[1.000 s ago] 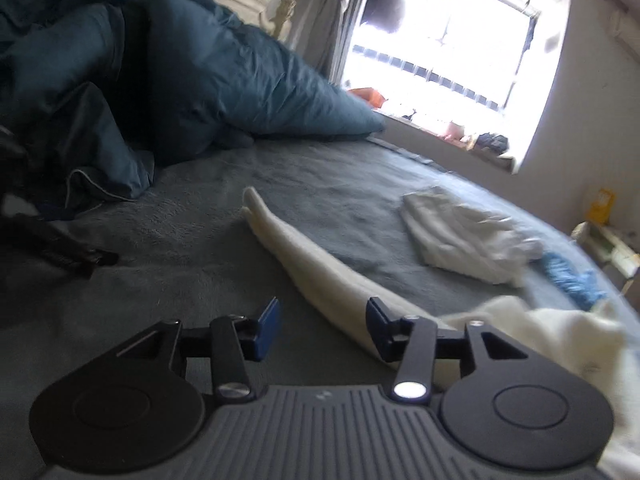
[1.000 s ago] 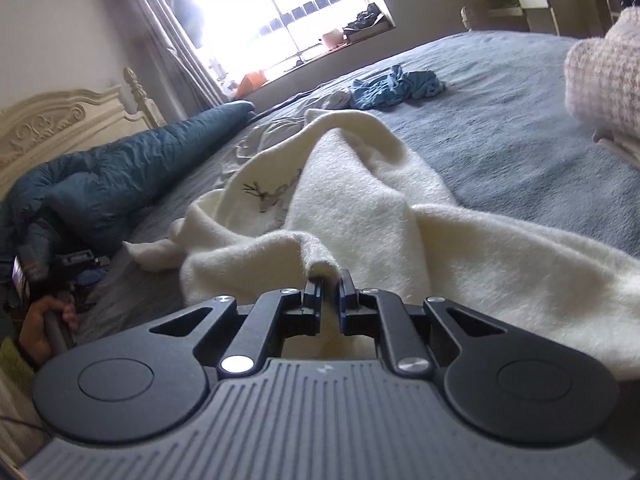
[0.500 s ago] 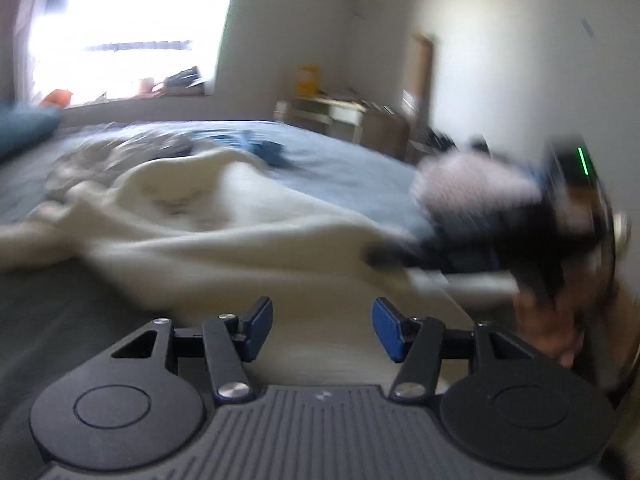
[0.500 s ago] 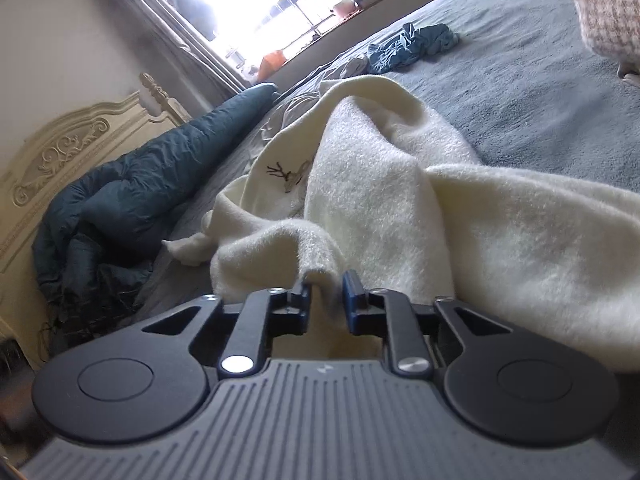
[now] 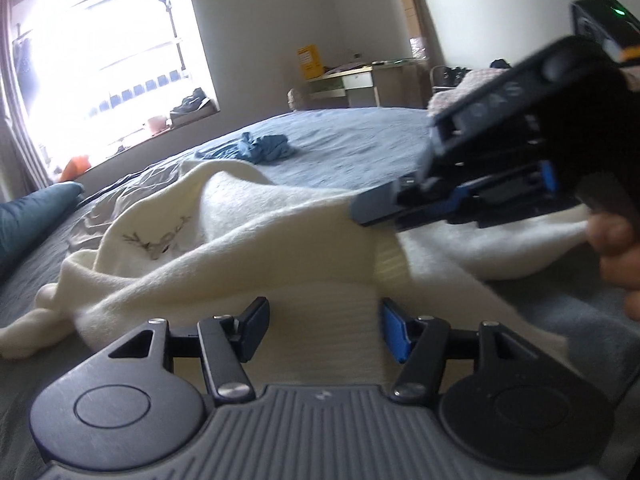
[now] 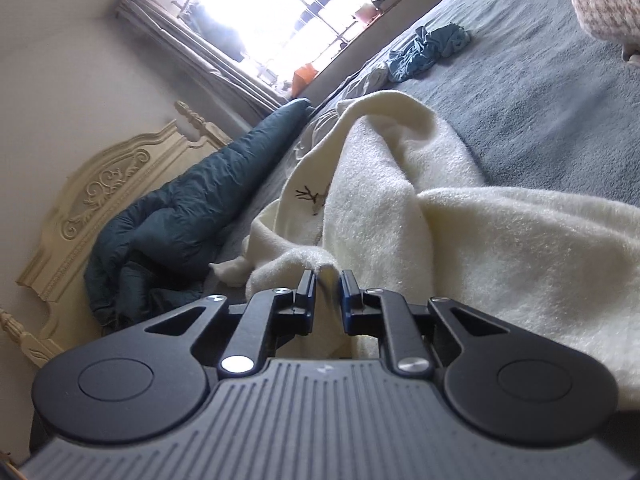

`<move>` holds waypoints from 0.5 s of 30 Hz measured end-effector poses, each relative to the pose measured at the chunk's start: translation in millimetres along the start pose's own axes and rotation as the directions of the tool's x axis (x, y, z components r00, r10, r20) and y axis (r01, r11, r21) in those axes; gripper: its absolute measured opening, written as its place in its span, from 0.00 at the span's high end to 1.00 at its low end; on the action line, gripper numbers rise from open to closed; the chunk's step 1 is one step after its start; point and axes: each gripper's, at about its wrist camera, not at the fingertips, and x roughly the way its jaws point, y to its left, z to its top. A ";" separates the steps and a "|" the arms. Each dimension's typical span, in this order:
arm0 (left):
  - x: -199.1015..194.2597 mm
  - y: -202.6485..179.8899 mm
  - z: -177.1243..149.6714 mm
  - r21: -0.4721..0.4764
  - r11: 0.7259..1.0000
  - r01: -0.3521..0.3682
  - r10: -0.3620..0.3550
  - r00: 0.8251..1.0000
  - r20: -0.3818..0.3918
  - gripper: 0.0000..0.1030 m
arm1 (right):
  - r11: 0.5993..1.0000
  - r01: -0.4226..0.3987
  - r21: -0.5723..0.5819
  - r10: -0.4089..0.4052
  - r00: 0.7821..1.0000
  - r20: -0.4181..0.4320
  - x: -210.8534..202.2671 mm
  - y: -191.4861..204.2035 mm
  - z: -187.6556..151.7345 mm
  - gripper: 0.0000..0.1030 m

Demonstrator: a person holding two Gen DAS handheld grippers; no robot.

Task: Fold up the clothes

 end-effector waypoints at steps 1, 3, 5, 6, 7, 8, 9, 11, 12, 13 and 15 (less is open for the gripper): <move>0.5 1.7 0.4 -0.001 1.000 -0.010 0.010 1.000 -0.003 0.41 | 1.000 -0.006 0.001 0.006 1.000 0.000 0.5 -1.0 -0.2 0.89; 2.3 4.3 1.9 -0.014 0.999 -0.034 0.034 0.999 -0.010 0.47 | 1.000 -0.015 0.005 0.015 1.000 0.000 0.6 -3.1 -0.1 0.88; 5.0 6.0 3.4 -0.031 0.998 -0.046 0.045 0.999 -0.009 0.62 | 1.000 -0.021 0.008 0.021 1.000 0.003 0.0 -4.3 -0.9 0.87; 5.8 7.1 3.8 -0.039 0.998 -0.048 0.048 0.999 -0.009 0.75 | 1.000 -0.023 0.009 0.023 1.000 0.005 -0.4 -4.9 -1.4 0.87; 5.7 9.0 3.9 -0.051 0.997 -0.053 0.053 0.999 -0.008 0.83 | 1.000 -0.021 0.003 0.021 1.000 0.007 -1.3 -4.4 -2.0 0.86; 5.0 11.3 4.0 -0.065 0.996 -0.056 0.056 0.998 -0.005 0.90 | 1.000 -0.014 -0.014 0.014 1.000 0.007 -2.8 -2.6 -3.1 0.85; 1.6 15.4 3.2 -0.085 0.995 -0.057 0.058 0.998 0.004 0.92 | 0.999 -0.007 -0.032 0.007 1.000 0.008 -4.4 -0.8 -4.1 0.84; -12.4 24.9 -0.2 -0.120 0.990 -0.071 0.075 0.997 0.034 0.93 | 0.996 0.011 -0.090 -0.010 1.000 0.014 -9.6 5.4 -8.1 0.70; -20.2 29.5 -2.1 -0.137 0.987 -0.079 0.086 0.995 0.049 0.93 | 0.990 0.020 -0.139 -0.017 1.000 0.021 -13.4 11.5 -11.4 0.66; -31.0 34.0 -5.0 -0.148 0.985 -0.091 0.102 0.993 0.067 0.93 | 0.980 0.026 -0.196 -0.021 0.999 0.027 -16.4 19.5 -15.4 0.58; -54.6 43.1 -12.7 -0.175 0.978 -0.112 0.131 0.987 0.097 0.94 | 0.951 0.035 -0.309 -0.030 0.999 0.021 -17.2 37.8 -24.3 0.55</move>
